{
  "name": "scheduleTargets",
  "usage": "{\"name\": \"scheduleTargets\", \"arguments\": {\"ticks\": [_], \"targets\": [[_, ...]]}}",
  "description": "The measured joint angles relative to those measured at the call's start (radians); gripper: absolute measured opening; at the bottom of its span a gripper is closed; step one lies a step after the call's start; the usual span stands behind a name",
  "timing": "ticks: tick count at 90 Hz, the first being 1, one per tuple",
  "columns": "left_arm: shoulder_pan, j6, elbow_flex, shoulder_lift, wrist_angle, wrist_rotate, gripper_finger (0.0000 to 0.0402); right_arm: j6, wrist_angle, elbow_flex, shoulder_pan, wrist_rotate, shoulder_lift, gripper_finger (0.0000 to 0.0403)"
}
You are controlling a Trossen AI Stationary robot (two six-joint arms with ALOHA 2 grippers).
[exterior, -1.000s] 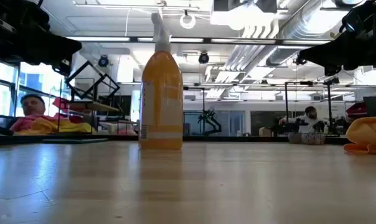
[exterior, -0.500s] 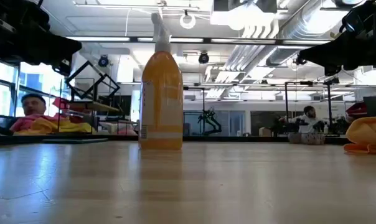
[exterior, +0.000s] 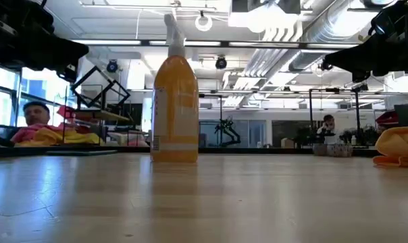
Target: Apply microfiber cloth
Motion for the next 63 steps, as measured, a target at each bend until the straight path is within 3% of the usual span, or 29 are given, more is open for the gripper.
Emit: {"name": "scheduleTargets", "arguments": {"ticks": [63], "targets": [[0.0, 0.0, 0.0, 0.0, 0.0, 0.0, 0.0, -0.05, 0.013, 0.0, 0.0, 0.027, 0.0, 0.0]]}}
